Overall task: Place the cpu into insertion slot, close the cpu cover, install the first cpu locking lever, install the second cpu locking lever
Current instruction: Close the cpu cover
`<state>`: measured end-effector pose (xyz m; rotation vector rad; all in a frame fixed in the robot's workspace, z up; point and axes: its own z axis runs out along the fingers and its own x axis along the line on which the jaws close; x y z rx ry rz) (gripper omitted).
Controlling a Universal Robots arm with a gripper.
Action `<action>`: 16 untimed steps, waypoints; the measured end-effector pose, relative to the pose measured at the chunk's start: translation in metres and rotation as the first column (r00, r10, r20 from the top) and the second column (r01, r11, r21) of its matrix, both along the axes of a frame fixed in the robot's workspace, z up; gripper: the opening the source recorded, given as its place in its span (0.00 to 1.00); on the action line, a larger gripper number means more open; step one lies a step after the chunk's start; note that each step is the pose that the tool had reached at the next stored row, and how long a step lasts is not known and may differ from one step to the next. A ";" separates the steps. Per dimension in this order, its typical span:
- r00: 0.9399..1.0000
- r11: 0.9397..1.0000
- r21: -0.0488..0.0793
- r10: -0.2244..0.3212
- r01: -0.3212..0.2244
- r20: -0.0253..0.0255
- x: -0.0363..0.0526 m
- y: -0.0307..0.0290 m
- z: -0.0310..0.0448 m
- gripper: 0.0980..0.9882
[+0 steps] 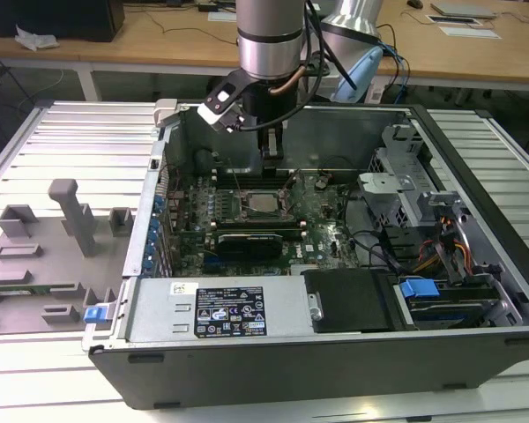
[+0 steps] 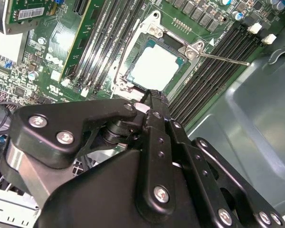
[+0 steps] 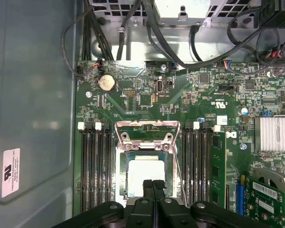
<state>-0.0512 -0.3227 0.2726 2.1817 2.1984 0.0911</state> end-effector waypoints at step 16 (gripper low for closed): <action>1.000 1.000 0.000 0.000 0.000 -0.003 0.0449 0.0000 0.0059 0.01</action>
